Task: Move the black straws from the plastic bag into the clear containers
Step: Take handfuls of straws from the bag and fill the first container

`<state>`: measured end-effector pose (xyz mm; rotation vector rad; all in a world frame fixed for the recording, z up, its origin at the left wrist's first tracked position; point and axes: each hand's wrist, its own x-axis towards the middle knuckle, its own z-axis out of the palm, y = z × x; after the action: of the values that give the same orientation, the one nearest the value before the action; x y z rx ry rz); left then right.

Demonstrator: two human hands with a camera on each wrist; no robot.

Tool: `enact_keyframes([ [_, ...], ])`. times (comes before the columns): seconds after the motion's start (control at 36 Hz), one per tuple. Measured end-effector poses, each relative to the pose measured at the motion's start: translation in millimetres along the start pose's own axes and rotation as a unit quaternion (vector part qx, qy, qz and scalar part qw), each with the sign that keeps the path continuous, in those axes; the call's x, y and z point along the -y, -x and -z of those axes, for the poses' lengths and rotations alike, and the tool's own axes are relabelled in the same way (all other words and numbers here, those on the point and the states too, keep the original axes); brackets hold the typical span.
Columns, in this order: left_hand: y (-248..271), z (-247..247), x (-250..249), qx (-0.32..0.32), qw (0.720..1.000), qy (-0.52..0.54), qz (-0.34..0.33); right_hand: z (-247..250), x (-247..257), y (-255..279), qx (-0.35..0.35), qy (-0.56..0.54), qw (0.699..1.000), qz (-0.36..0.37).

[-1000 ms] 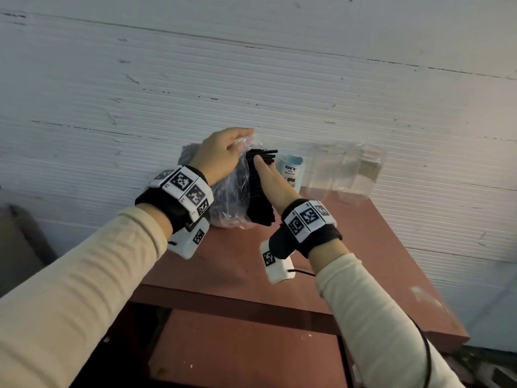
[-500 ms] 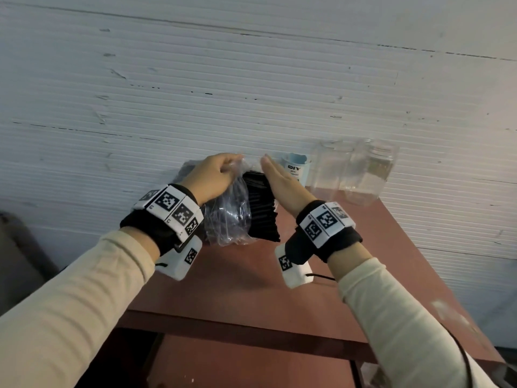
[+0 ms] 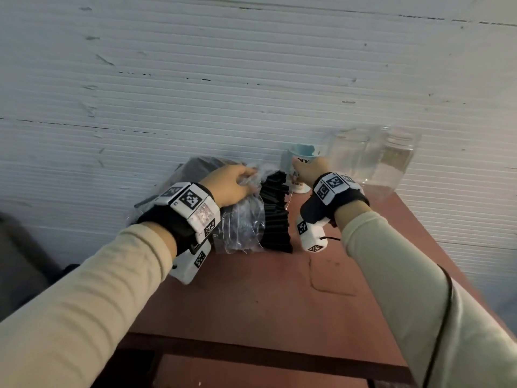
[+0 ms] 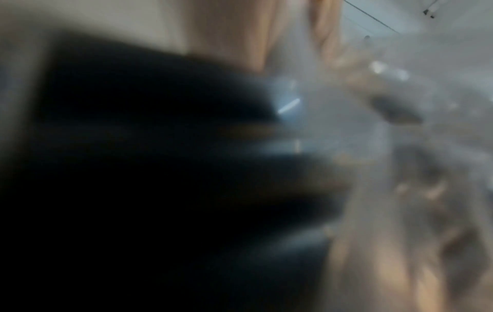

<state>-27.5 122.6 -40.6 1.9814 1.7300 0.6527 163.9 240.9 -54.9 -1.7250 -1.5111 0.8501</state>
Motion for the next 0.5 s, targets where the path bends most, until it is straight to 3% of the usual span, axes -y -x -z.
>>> enact_keyframes([
  [0.06,1,-1,1,-0.005,1.000,0.006,0.004,-9,-8,-25,-0.029,0.015,0.999,-0.007],
  [0.19,6,-3,-1,-0.022,1.000,0.012,0.005,-5,10,-1,-0.050,0.061,0.997,-0.013],
  [0.5,13,-6,-1,-0.028,0.999,0.043,0.016,5,7,-2,0.004,0.032,0.998,0.060],
])
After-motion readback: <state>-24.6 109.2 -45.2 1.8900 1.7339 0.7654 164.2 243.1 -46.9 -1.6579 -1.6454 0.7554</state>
